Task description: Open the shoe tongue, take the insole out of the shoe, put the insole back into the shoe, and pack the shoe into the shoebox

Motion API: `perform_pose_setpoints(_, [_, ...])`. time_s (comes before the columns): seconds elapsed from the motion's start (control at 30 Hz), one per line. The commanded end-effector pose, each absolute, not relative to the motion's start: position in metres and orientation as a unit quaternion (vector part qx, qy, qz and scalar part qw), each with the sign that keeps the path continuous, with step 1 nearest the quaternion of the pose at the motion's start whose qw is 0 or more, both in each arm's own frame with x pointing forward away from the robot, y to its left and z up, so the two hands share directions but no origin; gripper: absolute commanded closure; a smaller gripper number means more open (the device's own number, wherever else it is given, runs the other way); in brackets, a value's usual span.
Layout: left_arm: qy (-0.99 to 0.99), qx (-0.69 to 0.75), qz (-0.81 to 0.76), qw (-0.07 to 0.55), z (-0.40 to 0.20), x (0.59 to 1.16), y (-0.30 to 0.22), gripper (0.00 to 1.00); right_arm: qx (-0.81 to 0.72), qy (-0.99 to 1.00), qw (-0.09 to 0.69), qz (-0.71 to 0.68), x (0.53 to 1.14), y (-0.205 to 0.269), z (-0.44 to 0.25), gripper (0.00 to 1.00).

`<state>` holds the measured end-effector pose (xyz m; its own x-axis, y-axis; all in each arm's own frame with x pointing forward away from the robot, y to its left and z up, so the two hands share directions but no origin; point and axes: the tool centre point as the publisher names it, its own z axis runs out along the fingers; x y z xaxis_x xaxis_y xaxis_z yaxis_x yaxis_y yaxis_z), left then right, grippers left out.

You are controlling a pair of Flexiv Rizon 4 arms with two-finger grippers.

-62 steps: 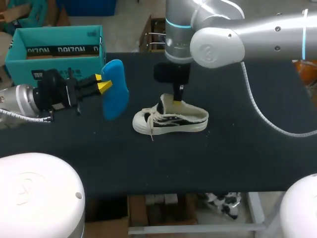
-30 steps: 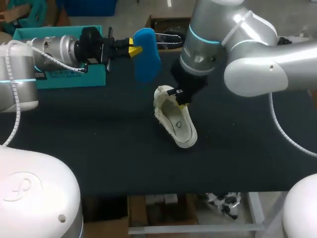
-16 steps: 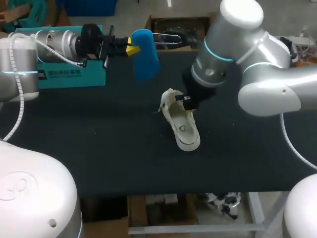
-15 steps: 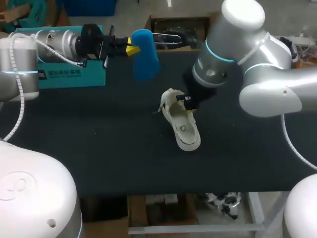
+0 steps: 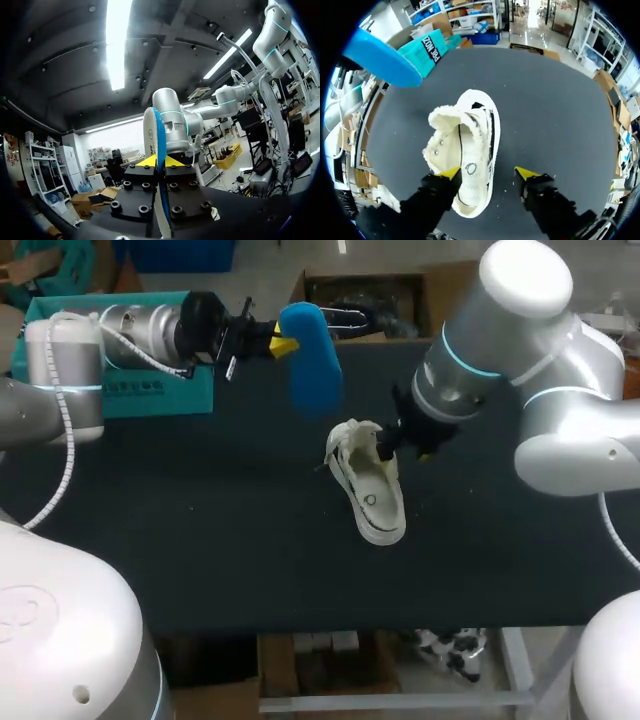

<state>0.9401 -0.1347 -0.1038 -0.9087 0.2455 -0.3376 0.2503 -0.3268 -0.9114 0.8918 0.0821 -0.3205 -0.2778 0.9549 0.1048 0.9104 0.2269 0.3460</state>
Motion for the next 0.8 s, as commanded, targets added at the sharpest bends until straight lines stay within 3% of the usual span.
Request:
perform_pose_setpoints(0.03, [0.565,0.163,-0.809,-0.003,-0.109,0.934,-0.141,1.0,0.596,0.775,0.081,0.195,0.884,0.077,-0.317,0.0])
perform_pose_setpoints(0.27, [0.565,0.163,-0.809,-0.003,-0.109,0.934,-0.141,1.0,0.596,0.775,0.081,0.195,0.884,0.077,-0.317,0.0])
perform_pose_setpoints(0.8, [0.601,-0.011,-0.799,0.005,-0.1,0.829,-0.165,1.0,0.571,0.79,0.067,0.212,0.859,0.03,-0.312,0.0])
